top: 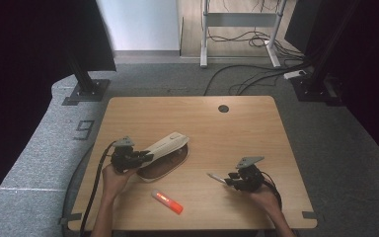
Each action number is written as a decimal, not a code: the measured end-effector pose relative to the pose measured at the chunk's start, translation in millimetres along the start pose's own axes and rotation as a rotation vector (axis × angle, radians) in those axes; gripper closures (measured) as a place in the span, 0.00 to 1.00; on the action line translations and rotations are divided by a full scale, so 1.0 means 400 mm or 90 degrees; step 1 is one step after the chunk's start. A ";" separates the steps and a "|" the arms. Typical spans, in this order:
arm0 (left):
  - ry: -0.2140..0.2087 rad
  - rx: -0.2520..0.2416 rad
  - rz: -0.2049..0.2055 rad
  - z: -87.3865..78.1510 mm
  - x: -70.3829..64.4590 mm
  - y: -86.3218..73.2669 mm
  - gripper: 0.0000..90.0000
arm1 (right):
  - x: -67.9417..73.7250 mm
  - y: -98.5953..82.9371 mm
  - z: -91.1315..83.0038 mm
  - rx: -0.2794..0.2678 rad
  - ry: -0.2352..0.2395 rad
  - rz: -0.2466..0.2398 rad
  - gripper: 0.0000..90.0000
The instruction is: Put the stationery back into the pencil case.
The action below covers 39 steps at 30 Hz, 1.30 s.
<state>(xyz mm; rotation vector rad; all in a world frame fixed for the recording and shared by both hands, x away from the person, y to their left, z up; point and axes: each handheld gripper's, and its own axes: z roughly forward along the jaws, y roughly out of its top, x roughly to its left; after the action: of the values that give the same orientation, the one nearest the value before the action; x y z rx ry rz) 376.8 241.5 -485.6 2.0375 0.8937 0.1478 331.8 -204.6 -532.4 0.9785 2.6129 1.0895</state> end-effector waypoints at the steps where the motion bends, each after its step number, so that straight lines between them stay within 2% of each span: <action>1: 0.000 0.000 0.000 0.000 0.000 0.000 0.81 | 0.001 -0.002 0.001 0.001 0.004 -0.002 0.74; 5: 0.000 0.001 0.000 0.000 0.000 0.000 0.81 | 0.008 -0.009 0.007 0.012 -0.001 -0.016 0.77; 9: -0.001 0.000 0.000 0.000 -0.001 0.000 0.81 | 0.016 -0.014 0.009 0.011 -0.003 -0.027 0.85; 18: -0.003 -0.002 -0.001 0.000 0.001 0.000 0.81 | 0.021 -0.010 0.008 0.016 -0.002 -0.029 0.87; 30: -0.001 -0.006 -0.004 -0.002 0.000 0.000 0.83 | 0.016 0.036 -0.024 -0.012 0.001 -0.027 0.87; 39: -0.006 -0.010 -0.011 -0.003 0.004 0.000 0.83 | 0.015 0.077 -0.022 -0.020 0.005 -0.035 0.87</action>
<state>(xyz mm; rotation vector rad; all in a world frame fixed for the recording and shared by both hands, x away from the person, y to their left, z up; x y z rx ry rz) 377.4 243.5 -485.2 2.0145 0.9012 0.1352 339.8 -189.7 -504.4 0.8927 2.6044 1.1209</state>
